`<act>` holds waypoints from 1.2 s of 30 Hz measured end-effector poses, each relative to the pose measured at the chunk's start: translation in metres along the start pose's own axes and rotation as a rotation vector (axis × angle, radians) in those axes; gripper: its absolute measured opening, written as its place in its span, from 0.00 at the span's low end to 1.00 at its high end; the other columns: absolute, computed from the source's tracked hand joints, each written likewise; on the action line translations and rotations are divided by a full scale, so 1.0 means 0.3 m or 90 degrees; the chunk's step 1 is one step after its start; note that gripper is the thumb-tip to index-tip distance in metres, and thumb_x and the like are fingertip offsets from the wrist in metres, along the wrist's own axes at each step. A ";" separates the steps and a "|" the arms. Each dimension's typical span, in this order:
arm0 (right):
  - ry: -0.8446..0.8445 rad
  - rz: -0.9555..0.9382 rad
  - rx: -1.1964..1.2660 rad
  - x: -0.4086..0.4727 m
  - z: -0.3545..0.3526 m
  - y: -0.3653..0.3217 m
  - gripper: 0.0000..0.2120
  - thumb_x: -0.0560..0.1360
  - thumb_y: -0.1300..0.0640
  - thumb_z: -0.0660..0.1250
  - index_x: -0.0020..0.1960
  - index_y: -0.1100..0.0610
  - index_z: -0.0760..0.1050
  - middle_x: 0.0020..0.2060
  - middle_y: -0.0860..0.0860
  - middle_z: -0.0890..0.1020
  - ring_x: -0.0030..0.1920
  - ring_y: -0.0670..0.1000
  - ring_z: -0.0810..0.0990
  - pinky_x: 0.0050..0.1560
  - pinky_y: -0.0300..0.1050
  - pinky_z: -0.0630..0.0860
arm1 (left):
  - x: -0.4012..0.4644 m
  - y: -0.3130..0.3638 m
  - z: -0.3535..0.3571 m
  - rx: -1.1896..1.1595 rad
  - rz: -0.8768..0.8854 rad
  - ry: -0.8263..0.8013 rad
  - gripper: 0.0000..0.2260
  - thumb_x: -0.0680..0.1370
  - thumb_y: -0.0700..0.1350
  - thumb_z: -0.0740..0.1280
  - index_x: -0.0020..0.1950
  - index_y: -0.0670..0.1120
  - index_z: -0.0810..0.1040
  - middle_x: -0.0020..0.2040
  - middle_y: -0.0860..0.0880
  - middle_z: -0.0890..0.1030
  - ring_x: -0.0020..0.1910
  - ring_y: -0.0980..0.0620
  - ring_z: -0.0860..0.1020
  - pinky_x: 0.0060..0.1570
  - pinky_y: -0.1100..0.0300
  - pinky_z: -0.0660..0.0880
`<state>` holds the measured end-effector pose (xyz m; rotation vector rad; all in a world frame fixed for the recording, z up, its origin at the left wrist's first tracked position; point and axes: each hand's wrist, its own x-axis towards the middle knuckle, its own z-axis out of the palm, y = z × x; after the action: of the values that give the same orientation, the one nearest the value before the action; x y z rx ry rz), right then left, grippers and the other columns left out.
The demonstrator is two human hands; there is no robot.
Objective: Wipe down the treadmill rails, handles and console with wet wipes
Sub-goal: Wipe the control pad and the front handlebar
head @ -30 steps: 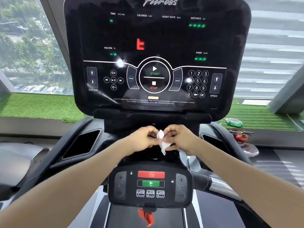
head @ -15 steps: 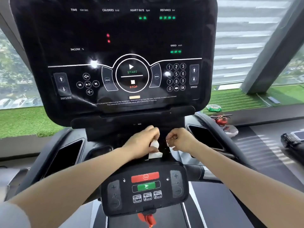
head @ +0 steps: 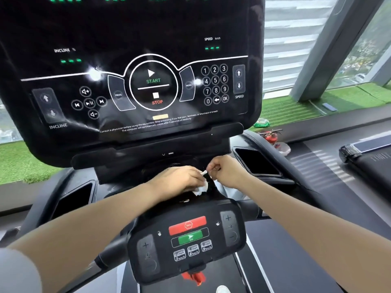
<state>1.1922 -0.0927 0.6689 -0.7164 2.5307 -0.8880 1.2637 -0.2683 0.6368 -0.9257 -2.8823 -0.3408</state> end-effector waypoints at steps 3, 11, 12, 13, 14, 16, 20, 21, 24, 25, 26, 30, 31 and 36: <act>0.000 0.013 0.010 0.013 -0.001 0.004 0.08 0.74 0.65 0.62 0.45 0.59 0.79 0.37 0.51 0.82 0.40 0.49 0.78 0.44 0.37 0.73 | 0.005 -0.037 0.010 0.034 -0.086 0.015 0.16 0.79 0.53 0.57 0.57 0.50 0.81 0.60 0.57 0.79 0.63 0.55 0.75 0.59 0.64 0.73; -0.017 -0.008 -0.018 0.037 0.006 -0.018 0.07 0.75 0.64 0.63 0.46 0.59 0.80 0.38 0.51 0.81 0.43 0.51 0.80 0.50 0.42 0.76 | -0.009 -0.077 0.037 0.110 -0.267 -0.011 0.14 0.81 0.46 0.60 0.66 0.46 0.75 0.68 0.50 0.74 0.67 0.47 0.71 0.63 0.55 0.71; -0.020 -0.013 -0.022 0.037 0.006 -0.026 0.07 0.75 0.64 0.63 0.46 0.58 0.80 0.38 0.51 0.81 0.43 0.52 0.80 0.51 0.42 0.76 | -0.011 -0.069 0.035 0.125 -0.264 -0.006 0.11 0.80 0.45 0.63 0.61 0.45 0.78 0.62 0.49 0.77 0.61 0.46 0.75 0.57 0.53 0.75; -0.023 -0.018 -0.024 0.037 0.006 -0.035 0.07 0.75 0.64 0.63 0.45 0.57 0.80 0.38 0.51 0.80 0.43 0.52 0.80 0.50 0.43 0.76 | -0.017 -0.063 0.034 0.144 -0.263 0.009 0.08 0.77 0.44 0.67 0.55 0.45 0.80 0.56 0.49 0.80 0.53 0.46 0.78 0.50 0.53 0.78; -0.027 -0.022 -0.025 0.037 0.007 -0.044 0.07 0.75 0.64 0.63 0.44 0.56 0.79 0.38 0.52 0.80 0.42 0.53 0.81 0.49 0.43 0.77 | -0.025 -0.060 0.035 0.168 -0.264 0.014 0.06 0.75 0.44 0.70 0.51 0.45 0.81 0.49 0.50 0.81 0.46 0.47 0.79 0.44 0.55 0.79; -0.042 -0.030 -0.023 0.038 0.014 -0.062 0.07 0.75 0.64 0.63 0.43 0.54 0.78 0.38 0.52 0.80 0.42 0.54 0.81 0.47 0.42 0.77 | -0.049 -0.056 0.035 0.251 -0.274 -0.023 0.07 0.69 0.45 0.75 0.44 0.47 0.81 0.40 0.52 0.81 0.37 0.50 0.78 0.37 0.59 0.78; -0.062 -0.058 -0.030 0.035 0.027 -0.096 0.06 0.75 0.64 0.64 0.46 0.59 0.80 0.32 0.46 0.77 0.42 0.49 0.79 0.38 0.33 0.73 | -0.106 -0.043 0.033 0.376 -0.297 -0.049 0.06 0.68 0.46 0.74 0.41 0.46 0.81 0.34 0.51 0.80 0.32 0.50 0.74 0.30 0.60 0.75; -0.067 -0.066 -0.033 0.031 0.030 -0.104 0.07 0.75 0.64 0.64 0.47 0.60 0.80 0.32 0.45 0.76 0.42 0.49 0.79 0.37 0.31 0.71 | -0.120 -0.035 0.024 0.390 -0.313 -0.049 0.07 0.67 0.46 0.76 0.39 0.46 0.81 0.32 0.50 0.79 0.31 0.50 0.74 0.29 0.60 0.74; -0.085 -0.082 -0.040 0.021 0.039 -0.123 0.07 0.75 0.64 0.64 0.47 0.60 0.80 0.34 0.47 0.77 0.43 0.50 0.80 0.40 0.35 0.73 | -0.165 -0.001 -0.006 0.420 -0.349 -0.082 0.13 0.57 0.49 0.82 0.30 0.47 0.80 0.27 0.51 0.77 0.27 0.51 0.74 0.24 0.64 0.69; -0.091 -0.084 -0.043 0.018 0.041 -0.129 0.07 0.75 0.64 0.64 0.47 0.60 0.80 0.33 0.46 0.77 0.43 0.50 0.80 0.41 0.35 0.74 | -0.178 0.005 -0.016 0.423 -0.362 -0.095 0.14 0.55 0.50 0.82 0.28 0.47 0.79 0.26 0.51 0.77 0.27 0.52 0.74 0.23 0.65 0.68; -0.097 -0.086 -0.044 0.017 0.042 -0.134 0.06 0.75 0.64 0.64 0.47 0.60 0.80 0.32 0.46 0.77 0.43 0.50 0.80 0.40 0.35 0.74 | -0.193 0.001 -0.015 0.414 -0.370 -0.100 0.15 0.53 0.50 0.83 0.26 0.48 0.78 0.25 0.52 0.76 0.26 0.52 0.74 0.22 0.66 0.67; -0.113 -0.072 -0.028 0.015 0.048 -0.149 0.06 0.75 0.64 0.65 0.46 0.60 0.80 0.38 0.53 0.82 0.46 0.54 0.83 0.48 0.42 0.78 | -0.205 0.068 -0.089 0.391 -0.378 -0.135 0.11 0.64 0.53 0.79 0.34 0.50 0.81 0.35 0.50 0.79 0.36 0.49 0.78 0.28 0.63 0.72; -0.119 -0.067 -0.027 0.013 0.049 -0.152 0.05 0.75 0.64 0.65 0.46 0.60 0.80 0.41 0.56 0.83 0.46 0.55 0.83 0.50 0.44 0.79 | -0.196 0.080 -0.101 0.371 -0.386 -0.165 0.08 0.74 0.52 0.71 0.44 0.48 0.82 0.44 0.48 0.81 0.46 0.48 0.79 0.38 0.60 0.74; -0.141 -0.067 -0.019 0.001 0.034 -0.163 0.06 0.74 0.64 0.64 0.46 0.61 0.80 0.43 0.57 0.84 0.46 0.55 0.84 0.50 0.45 0.79 | -0.163 0.100 -0.184 0.079 -0.577 -0.140 0.12 0.77 0.52 0.64 0.48 0.46 0.82 0.47 0.46 0.82 0.48 0.44 0.80 0.44 0.57 0.74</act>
<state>1.2137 -0.1306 0.6935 -0.9112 2.3332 -0.7592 1.3219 -0.2853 0.6882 0.4446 -3.2876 -0.1055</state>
